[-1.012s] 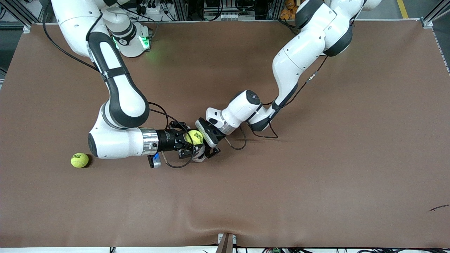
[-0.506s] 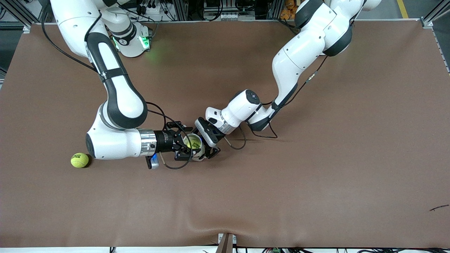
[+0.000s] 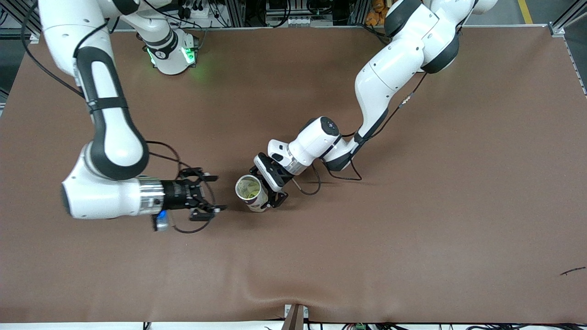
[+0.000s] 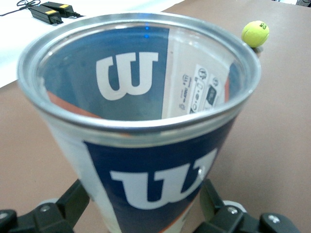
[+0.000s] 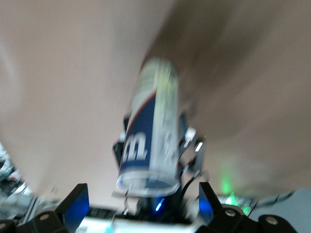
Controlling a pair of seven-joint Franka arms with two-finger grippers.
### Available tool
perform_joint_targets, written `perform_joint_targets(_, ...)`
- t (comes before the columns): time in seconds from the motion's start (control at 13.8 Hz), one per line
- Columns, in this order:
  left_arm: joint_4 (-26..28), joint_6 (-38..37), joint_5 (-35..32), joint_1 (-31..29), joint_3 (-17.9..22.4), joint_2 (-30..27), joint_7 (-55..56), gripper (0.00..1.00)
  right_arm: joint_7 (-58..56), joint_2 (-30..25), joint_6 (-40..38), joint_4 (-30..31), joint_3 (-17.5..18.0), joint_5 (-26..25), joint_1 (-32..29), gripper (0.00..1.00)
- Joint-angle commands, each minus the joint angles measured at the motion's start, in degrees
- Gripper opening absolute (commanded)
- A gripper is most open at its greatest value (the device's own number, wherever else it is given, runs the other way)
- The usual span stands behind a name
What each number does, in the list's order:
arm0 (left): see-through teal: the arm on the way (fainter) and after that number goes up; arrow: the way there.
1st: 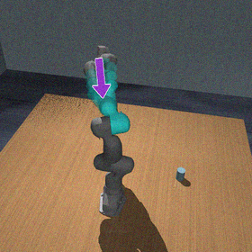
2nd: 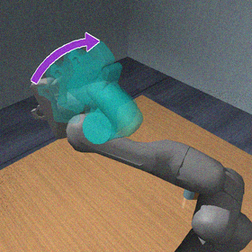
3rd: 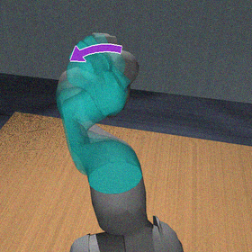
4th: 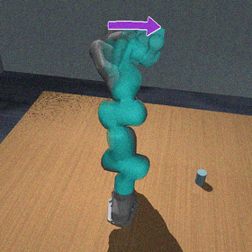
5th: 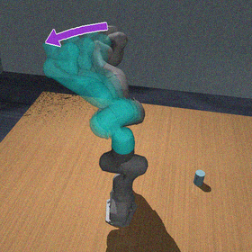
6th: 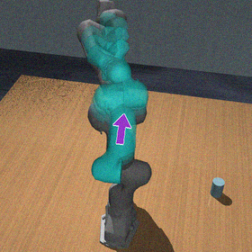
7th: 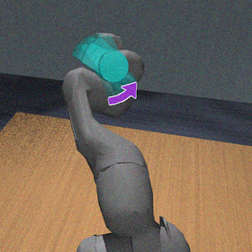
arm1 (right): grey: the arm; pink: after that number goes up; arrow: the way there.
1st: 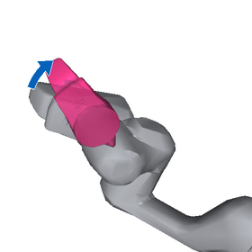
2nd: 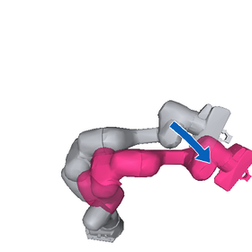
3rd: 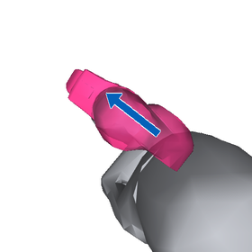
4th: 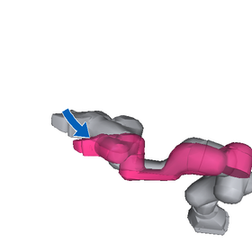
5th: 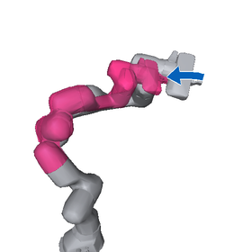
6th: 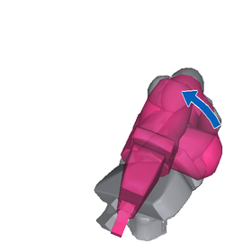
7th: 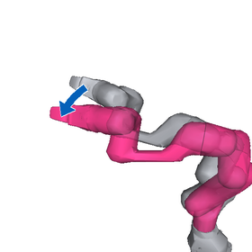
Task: Insert tennis ball vertically with right arm
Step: 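Move the right gripper to the second tennis ball and grasp it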
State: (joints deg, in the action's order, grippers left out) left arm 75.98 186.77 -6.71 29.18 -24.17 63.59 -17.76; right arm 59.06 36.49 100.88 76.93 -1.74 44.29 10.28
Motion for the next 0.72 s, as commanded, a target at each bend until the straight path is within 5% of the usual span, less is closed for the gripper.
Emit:
perform_joint_targets(0.0, -0.48, 0.7, 0.29, 0.44, 0.18, 0.05, -0.17, 1.0, -9.09, -0.1, -1.38, -1.08, 0.68, -10.85, -3.77, 1.0)
perform_joint_targets(0.29, -0.48, 0.7, 0.29, 0.35, 0.18, -0.04, -0.17, 0.99, -29.31, 1.03, -0.68, -0.73, 0.68, -31.84, -8.17, 1.0)
perform_joint_targets(0.51, -0.48, 0.7, 0.29, 0.26, 0.18, -0.13, -0.26, 0.97, -41.18, 2.7, 3.77, -0.47, 0.68, -41.36, -11.85, 1.0)
perform_joint_targets(0.65, -0.48, 0.7, 0.29, 0.17, 0.18, -0.22, -0.26, 0.97, -50.75, 4.9, 9.31, 0.58, 0.68, -43.49, -15.45, 1.0)
